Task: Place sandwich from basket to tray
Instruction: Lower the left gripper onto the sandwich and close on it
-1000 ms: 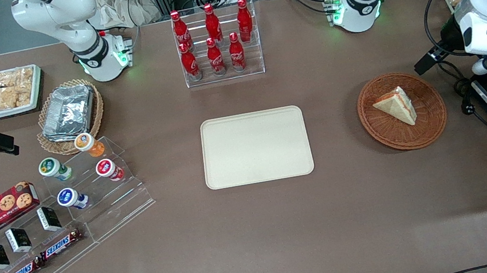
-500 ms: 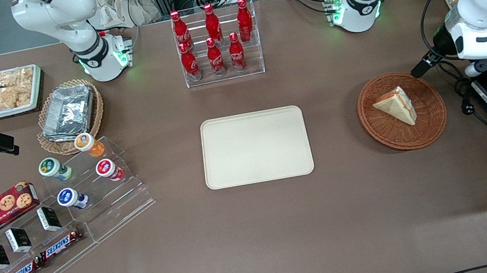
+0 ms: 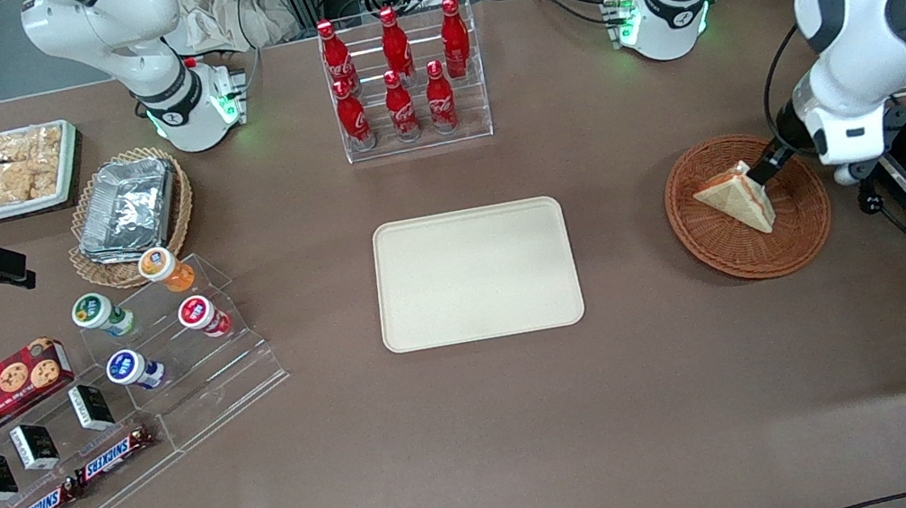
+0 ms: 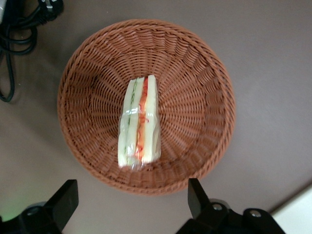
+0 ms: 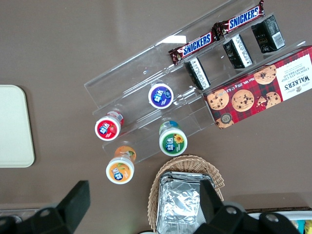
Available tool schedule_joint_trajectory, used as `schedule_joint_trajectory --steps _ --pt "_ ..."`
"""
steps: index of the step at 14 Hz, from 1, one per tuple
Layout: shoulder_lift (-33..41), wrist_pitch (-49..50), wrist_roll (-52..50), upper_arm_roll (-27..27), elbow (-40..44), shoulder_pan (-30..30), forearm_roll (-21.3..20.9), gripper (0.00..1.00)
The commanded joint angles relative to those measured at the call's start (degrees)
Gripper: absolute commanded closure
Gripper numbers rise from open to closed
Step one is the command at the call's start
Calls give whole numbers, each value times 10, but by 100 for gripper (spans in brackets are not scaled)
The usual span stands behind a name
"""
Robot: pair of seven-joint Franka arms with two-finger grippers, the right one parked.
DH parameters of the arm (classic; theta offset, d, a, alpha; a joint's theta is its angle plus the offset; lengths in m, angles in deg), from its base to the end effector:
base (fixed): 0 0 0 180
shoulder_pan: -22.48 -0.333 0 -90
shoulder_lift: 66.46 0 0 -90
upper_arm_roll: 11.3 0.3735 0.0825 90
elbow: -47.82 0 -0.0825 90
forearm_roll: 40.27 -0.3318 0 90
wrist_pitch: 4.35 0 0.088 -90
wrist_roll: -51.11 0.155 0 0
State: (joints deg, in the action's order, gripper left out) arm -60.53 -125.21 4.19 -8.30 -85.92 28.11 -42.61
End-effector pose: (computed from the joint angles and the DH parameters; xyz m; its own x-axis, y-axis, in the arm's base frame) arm 0.4246 -0.0156 0.4103 0.7284 0.6823 -0.0633 0.6747 -0.7303 -0.1070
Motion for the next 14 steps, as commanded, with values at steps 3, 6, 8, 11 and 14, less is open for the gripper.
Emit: schedule_joint_trajectory --steps 3,6,8,11,14 --pt "-7 -139 -27 -4 -96 -2 -14 0" --pt "-41 -183 -51 -4 -115 0 -15 0" --pt "-53 -185 -54 -4 -115 0 -24 0" --pt "-82 -216 -66 -3 -116 -3 -35 0" --pt "-108 -242 -70 -2 -116 -3 -35 0"
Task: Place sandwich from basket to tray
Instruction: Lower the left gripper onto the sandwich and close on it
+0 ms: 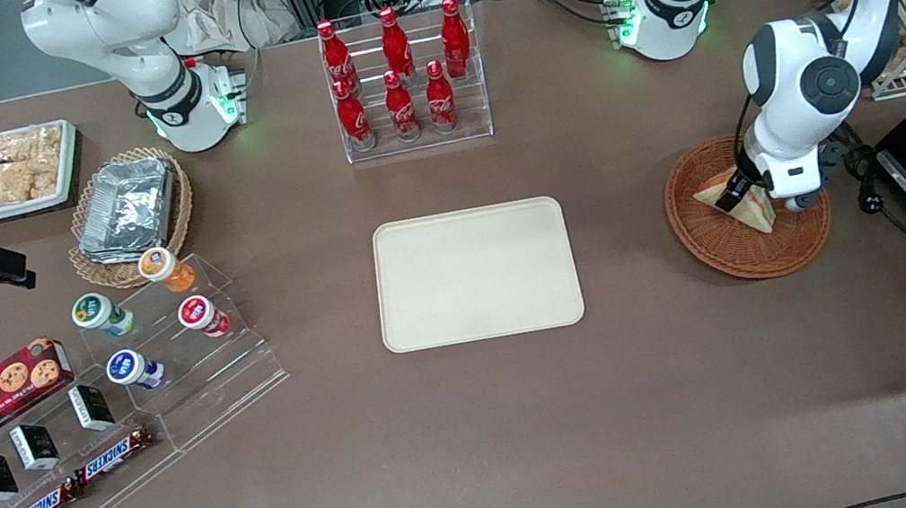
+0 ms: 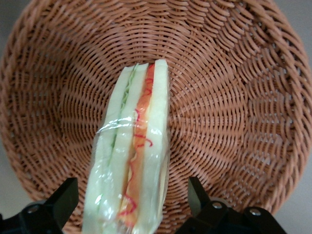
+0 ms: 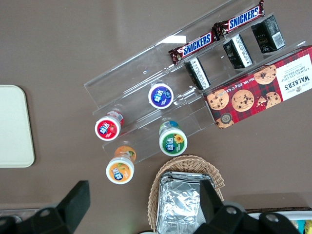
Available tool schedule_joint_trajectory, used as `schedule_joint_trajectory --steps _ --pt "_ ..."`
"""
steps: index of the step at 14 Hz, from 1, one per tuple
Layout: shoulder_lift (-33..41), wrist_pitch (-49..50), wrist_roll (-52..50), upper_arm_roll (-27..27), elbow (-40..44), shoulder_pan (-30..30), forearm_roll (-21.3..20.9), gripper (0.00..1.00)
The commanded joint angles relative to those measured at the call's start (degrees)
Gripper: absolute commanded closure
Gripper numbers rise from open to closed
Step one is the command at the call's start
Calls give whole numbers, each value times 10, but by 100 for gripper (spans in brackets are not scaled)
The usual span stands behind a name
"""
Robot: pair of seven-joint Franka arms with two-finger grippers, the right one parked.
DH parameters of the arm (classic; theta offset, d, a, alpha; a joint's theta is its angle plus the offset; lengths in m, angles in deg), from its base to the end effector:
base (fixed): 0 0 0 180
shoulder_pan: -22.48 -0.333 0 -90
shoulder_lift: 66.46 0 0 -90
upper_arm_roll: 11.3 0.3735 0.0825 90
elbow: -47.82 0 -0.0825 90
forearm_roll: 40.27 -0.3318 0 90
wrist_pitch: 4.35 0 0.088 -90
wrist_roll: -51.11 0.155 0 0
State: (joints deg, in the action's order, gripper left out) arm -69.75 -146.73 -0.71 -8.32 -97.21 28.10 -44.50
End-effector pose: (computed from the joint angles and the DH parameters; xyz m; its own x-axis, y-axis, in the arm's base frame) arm 0.4194 -0.0174 0.2989 0.6968 0.7165 -0.0319 0.7103 -0.6956 -0.1081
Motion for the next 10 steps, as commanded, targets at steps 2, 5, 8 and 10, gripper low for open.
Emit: schedule_joint_trajectory --steps 2,5,8,10 --pt "-17 -30 -20 -1 -2 -3 -16 1" --pt "-25 -33 -19 -1 1 -3 -16 30" --pt "-16 -27 -19 1 4 -3 -16 94" --pt "4 -19 -9 1 13 -3 -16 100"
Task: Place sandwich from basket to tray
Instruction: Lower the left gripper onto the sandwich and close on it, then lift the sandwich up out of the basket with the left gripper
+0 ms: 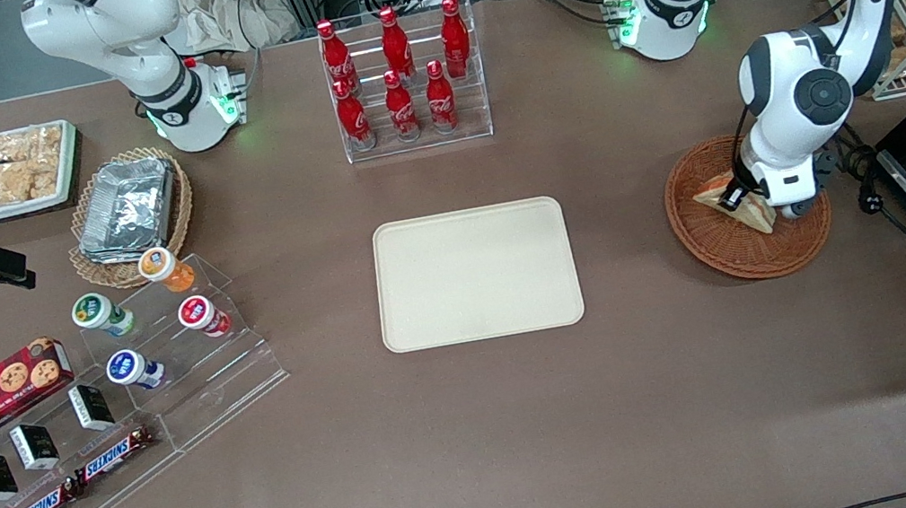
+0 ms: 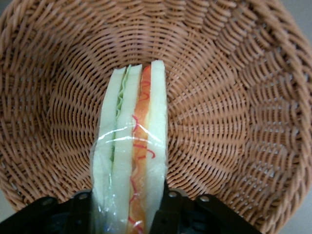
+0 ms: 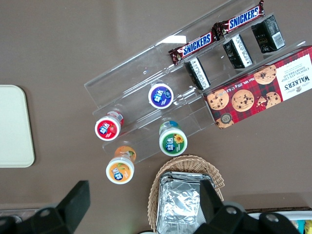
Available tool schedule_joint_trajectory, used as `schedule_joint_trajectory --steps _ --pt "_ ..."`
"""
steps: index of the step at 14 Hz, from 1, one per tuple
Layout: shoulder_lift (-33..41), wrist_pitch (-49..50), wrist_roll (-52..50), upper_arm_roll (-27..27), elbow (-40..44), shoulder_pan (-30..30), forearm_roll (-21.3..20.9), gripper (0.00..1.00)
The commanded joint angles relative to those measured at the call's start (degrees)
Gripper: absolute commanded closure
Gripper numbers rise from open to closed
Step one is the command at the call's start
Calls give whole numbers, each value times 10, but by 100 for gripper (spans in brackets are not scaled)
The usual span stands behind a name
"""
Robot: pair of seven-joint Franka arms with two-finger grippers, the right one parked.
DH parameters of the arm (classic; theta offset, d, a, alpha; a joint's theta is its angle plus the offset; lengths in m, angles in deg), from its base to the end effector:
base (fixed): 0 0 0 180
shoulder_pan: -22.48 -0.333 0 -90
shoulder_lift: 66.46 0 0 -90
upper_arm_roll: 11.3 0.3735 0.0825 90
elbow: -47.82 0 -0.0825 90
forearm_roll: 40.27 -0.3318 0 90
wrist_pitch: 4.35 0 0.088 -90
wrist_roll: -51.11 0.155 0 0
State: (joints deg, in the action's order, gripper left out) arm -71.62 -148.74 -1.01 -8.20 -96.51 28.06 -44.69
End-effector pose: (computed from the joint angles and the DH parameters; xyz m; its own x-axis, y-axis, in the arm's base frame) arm 0.4289 -0.0170 0.2915 0.6946 0.7191 -0.0207 0.7143 -0.6929 -0.0983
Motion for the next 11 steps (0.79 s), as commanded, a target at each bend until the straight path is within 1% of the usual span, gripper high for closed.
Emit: schedule_joint_trajectory --steps 1,3,4,7,8,9,11 --pt "45 26 2 0 15 -3 -14 100" --pt "72 112 40 -5 64 0 -5 100" --pt "74 166 46 -7 109 5 -5 100" --pt "33 339 68 -25 275 42 1 100" --pt "28 372 88 -32 308 57 13 100" --pt "29 386 121 -33 323 72 22 100" --pt "35 386 168 -36 330 101 49 100"
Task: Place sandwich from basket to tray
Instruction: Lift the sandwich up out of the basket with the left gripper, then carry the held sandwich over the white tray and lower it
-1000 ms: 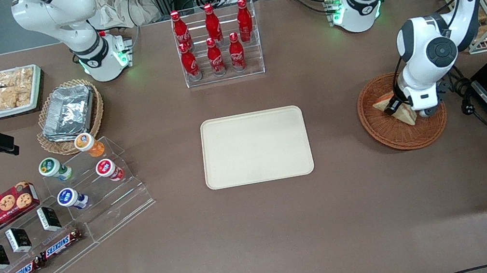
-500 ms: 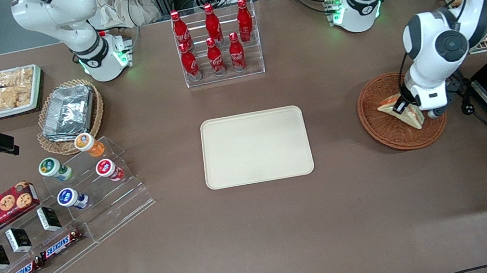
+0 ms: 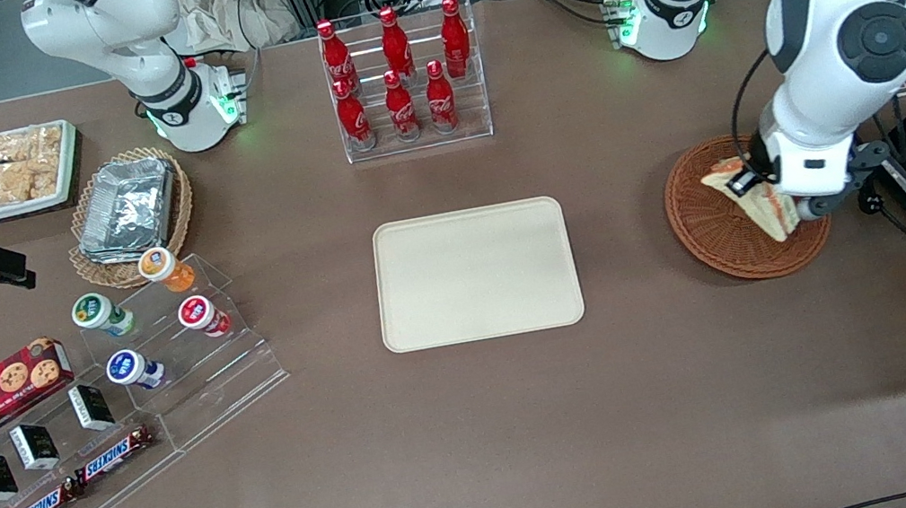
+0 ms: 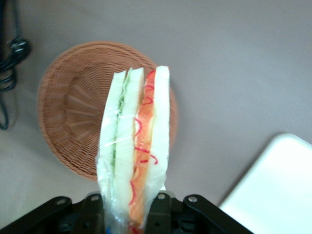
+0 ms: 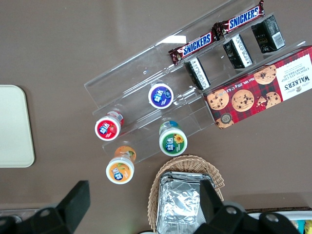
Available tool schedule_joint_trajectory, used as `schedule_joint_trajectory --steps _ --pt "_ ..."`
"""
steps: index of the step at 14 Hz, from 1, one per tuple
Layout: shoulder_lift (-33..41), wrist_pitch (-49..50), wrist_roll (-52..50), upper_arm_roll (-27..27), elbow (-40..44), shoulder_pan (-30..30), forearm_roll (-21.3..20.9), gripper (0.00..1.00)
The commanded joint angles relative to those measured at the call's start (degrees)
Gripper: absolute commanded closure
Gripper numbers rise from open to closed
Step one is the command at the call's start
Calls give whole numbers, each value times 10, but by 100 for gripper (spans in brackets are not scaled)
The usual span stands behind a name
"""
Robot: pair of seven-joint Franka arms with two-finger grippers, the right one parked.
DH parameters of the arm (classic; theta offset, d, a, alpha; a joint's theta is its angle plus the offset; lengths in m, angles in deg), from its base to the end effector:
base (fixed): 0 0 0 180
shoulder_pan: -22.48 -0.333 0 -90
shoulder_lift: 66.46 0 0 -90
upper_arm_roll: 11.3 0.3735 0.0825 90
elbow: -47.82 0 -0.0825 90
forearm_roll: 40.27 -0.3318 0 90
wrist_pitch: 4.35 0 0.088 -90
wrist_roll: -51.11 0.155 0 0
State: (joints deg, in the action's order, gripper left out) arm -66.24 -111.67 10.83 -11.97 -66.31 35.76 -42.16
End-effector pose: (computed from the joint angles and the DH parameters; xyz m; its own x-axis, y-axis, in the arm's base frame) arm 0.4741 -0.1136 0.4837 0.8978 0.4351 -0.0681 0.4280 -0.8985 -0.0973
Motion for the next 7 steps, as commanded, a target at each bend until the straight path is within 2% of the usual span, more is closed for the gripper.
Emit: schedule_joint_trajectory --steps 1,3,7 --pt "-20 12 58 -4 33 42 25 100" --pt "-26 5 57 -16 44 78 28 100" --pt "-83 -17 60 -26 64 148 41 100"
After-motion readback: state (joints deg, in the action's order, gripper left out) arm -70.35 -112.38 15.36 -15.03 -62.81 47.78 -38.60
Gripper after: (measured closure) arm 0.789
